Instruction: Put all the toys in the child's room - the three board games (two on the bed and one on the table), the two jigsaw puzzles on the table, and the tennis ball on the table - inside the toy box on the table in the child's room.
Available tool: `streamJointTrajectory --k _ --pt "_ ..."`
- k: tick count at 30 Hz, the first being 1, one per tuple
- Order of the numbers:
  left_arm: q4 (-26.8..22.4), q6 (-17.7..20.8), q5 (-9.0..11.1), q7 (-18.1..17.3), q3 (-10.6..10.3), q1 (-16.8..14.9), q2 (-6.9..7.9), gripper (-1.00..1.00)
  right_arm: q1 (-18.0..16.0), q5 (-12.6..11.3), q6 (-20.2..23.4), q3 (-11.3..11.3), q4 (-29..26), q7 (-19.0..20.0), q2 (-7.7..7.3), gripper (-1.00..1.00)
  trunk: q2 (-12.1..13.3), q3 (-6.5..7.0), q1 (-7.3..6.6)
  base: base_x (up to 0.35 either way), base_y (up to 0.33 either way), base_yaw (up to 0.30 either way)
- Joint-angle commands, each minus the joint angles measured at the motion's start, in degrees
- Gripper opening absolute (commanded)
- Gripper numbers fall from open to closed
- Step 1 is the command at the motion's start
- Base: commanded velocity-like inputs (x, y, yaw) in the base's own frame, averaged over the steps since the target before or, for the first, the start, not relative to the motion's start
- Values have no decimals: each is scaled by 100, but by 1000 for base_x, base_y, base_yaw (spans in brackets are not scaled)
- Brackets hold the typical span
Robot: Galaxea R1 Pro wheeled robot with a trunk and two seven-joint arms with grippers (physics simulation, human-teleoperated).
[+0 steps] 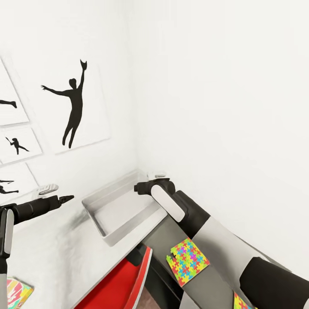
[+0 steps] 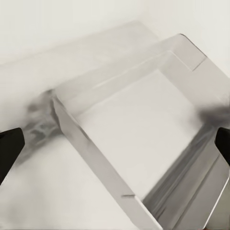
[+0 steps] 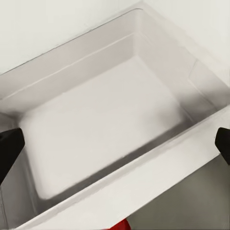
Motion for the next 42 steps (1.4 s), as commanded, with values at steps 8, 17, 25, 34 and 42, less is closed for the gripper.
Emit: streamJointTrajectory --k 8,17,25,34,42 --pt "-4 25 -51 -54 3 -8 -1 100 -9 -54 0 18 -11 -55 0 100 -13 -12 5 34 9 25" --pt "-4 25 -51 -54 3 -8 -1 100 -9 -53 -1 19 -11 -46 0 100 -13 -12 5 108 11 2" --pt "-4 25 -58 -54 0 -8 -1 100 -9 -55 -2 19 -11 -45 0 100 -13 -12 5 80 91 0" --pt "-4 25 -54 -54 3 -8 -9 100 -9 -61 15 19 -6 -20 0 100 -13 -12 5 6 8 0" --pt "-4 25 -54 -54 -4 -8 -9 100 -9 -69 23 11 10 -8 0 100 -13 -12 5 0 0 0"
